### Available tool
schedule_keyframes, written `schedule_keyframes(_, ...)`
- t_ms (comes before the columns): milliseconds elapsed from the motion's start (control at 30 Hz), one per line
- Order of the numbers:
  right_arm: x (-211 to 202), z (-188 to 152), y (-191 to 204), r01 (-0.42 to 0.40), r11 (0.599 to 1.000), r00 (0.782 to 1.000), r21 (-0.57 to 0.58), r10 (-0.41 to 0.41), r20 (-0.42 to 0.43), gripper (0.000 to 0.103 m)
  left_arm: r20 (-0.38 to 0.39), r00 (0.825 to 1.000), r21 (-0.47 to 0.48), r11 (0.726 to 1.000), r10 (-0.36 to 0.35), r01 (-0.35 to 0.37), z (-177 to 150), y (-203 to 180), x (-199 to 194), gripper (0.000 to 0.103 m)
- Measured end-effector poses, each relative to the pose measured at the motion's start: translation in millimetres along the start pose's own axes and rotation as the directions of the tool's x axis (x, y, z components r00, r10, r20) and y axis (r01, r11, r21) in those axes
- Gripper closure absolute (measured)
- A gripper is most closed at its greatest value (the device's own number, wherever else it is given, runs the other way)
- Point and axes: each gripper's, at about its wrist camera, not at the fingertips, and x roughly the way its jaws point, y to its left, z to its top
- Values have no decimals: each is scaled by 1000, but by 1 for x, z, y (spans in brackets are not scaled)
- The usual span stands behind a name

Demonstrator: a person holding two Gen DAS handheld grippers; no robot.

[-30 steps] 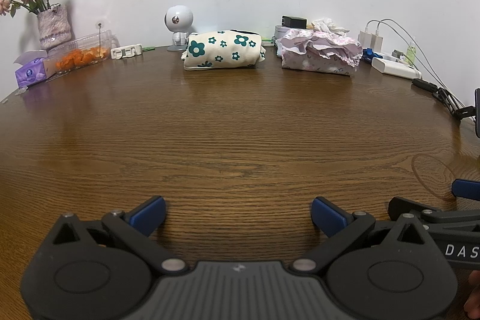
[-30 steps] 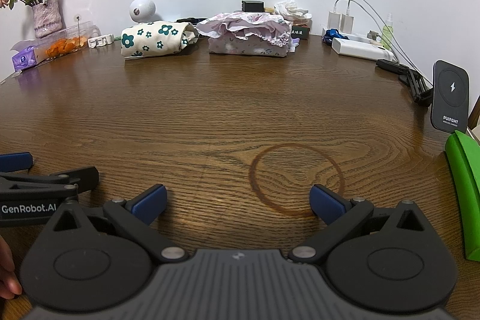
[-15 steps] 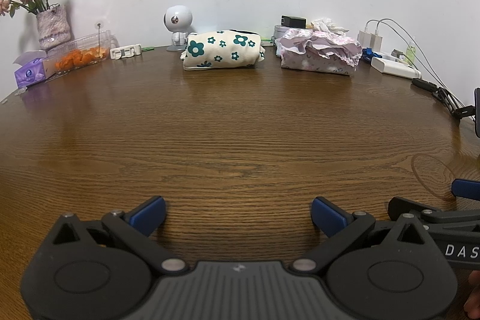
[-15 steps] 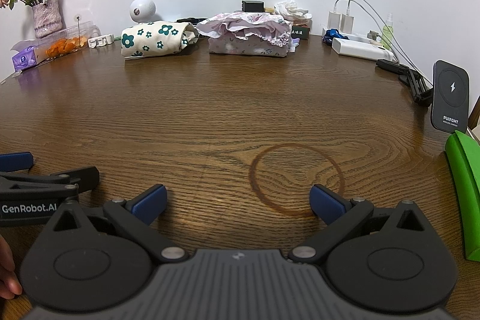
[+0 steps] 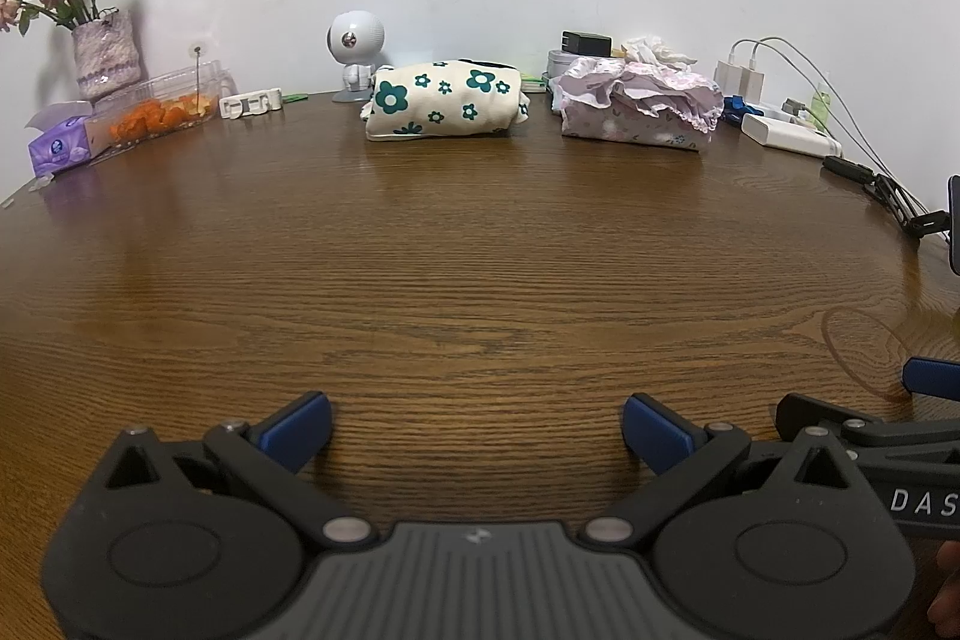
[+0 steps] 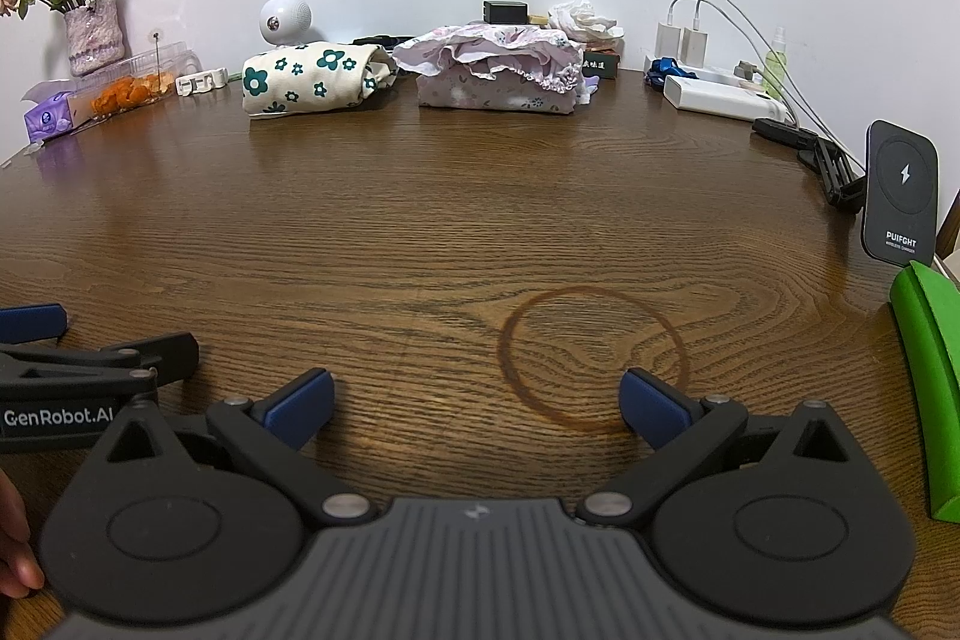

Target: Fold clothes

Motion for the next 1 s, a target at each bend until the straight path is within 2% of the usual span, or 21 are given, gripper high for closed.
schedule_keyframes(400,1,1,0,2,1000,1000,-8,-2,-6,1,-4,1000,3,1000,8,-8,2,-1,1,0)
schedule_keyframes(467,1,2,0,-4,1000,1000,-12,4,-9,0,-9,1000,9,1000,-3,3,3,0,2,0)
schedule_keyframes(567,2,11,-5,-72,997,997,-9,72,-21,0,-14,998,8,998,-63,63,11,3,4,1)
schedule_keyframes(667,-3,36,-20,-120,991,992,52,119,32,0,33,991,-4,991,-132,133,44,5,4,0)
schedule_keyframes(733,-1,62,-32,-109,991,990,74,102,96,0,96,983,60,986,-159,154,75,-2,9,0)
schedule_keyframes(800,10,91,-44,-56,996,985,69,44,169,0,170,968,162,974,-185,158,106,-16,26,0)
schedule_keyframes(867,30,121,-57,11,998,971,65,-26,236,0,234,956,267,957,-179,114,139,-37,56,0)
schedule_keyframes(933,64,146,-69,70,996,961,56,-83,265,1,252,958,315,948,-140,56,163,-59,93,3)
schedule_keyframes(967,83,157,-75,94,994,958,51,-104,268,3,244,959,316,947,-144,61,174,-65,112,6)
schedule_keyframes(1000,102,168,-81,113,993,956,46,-121,267,10,230,961,312,947,-156,79,185,-69,131,13)
